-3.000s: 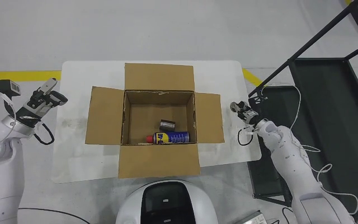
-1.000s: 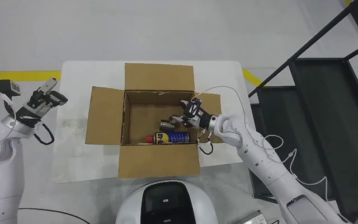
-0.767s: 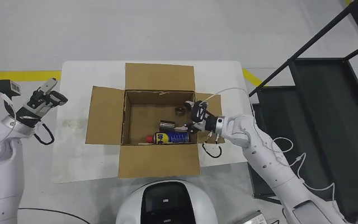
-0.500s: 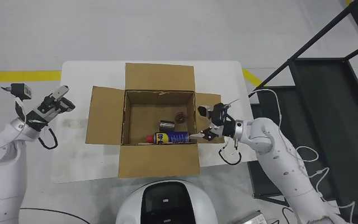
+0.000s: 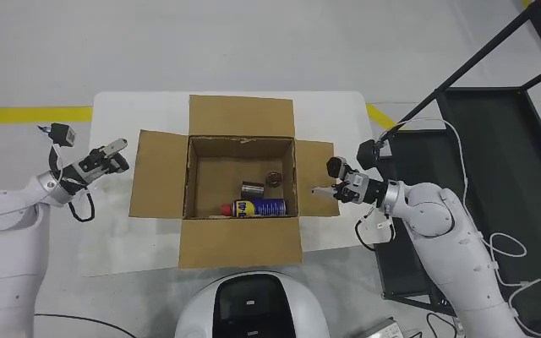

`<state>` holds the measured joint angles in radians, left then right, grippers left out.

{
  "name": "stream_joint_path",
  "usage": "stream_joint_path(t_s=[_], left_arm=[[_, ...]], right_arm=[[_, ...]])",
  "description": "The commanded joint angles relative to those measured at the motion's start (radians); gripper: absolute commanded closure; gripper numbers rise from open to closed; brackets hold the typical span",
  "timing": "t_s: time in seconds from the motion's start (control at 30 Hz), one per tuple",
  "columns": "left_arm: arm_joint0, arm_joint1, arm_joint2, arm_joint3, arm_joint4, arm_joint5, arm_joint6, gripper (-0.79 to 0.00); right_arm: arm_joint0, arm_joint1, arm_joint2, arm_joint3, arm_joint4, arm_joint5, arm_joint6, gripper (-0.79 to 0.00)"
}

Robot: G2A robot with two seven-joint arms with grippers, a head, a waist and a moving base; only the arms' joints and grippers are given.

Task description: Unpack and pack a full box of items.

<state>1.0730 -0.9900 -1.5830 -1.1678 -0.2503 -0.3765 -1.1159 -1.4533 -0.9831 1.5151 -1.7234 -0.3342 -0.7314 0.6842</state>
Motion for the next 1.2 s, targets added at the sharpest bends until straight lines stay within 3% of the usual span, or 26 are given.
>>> stream_joint_path(t_s=[0.0,0.33,0.5,0.77,0.83,0.97,1.17], left_arm=[[0.001,0.000,-0.001,-0.001,0.000,0.000,0.000,-0.785],[0.003,0.000,0.000,-0.003,0.001,0.001,0.007,-0.785],[0.022,-0.004,0.041,-0.033,0.017,0.002,0.028,-0.785],[-0.025,-0.018,0.116,0.014,-0.030,-0.019,0.022,-0.785],[-0.034,-0.020,0.124,0.013,-0.066,-0.024,0.012,-0.785],[-0.039,-0.019,0.116,-0.023,-0.151,-0.019,-0.034,-0.785],[-0.036,-0.015,0.114,-0.120,-0.251,-0.037,-0.147,-0.785]], right_arm=[[0.000,0.000,0.000,0.000,0.001,0.000,0.000,-0.785],[-0.006,-0.001,-0.003,0.013,0.013,0.014,0.000,-0.785],[0.014,0.006,0.012,0.130,0.194,0.094,0.086,-0.785],[0.026,0.013,0.046,0.328,0.482,0.169,0.187,-0.785],[0.037,0.015,0.036,0.364,0.494,0.181,0.225,-0.785],[0.066,0.010,-0.014,0.416,0.547,0.187,0.292,-0.785],[0.101,0.000,-0.082,0.468,0.606,0.108,0.354,-0.785]])
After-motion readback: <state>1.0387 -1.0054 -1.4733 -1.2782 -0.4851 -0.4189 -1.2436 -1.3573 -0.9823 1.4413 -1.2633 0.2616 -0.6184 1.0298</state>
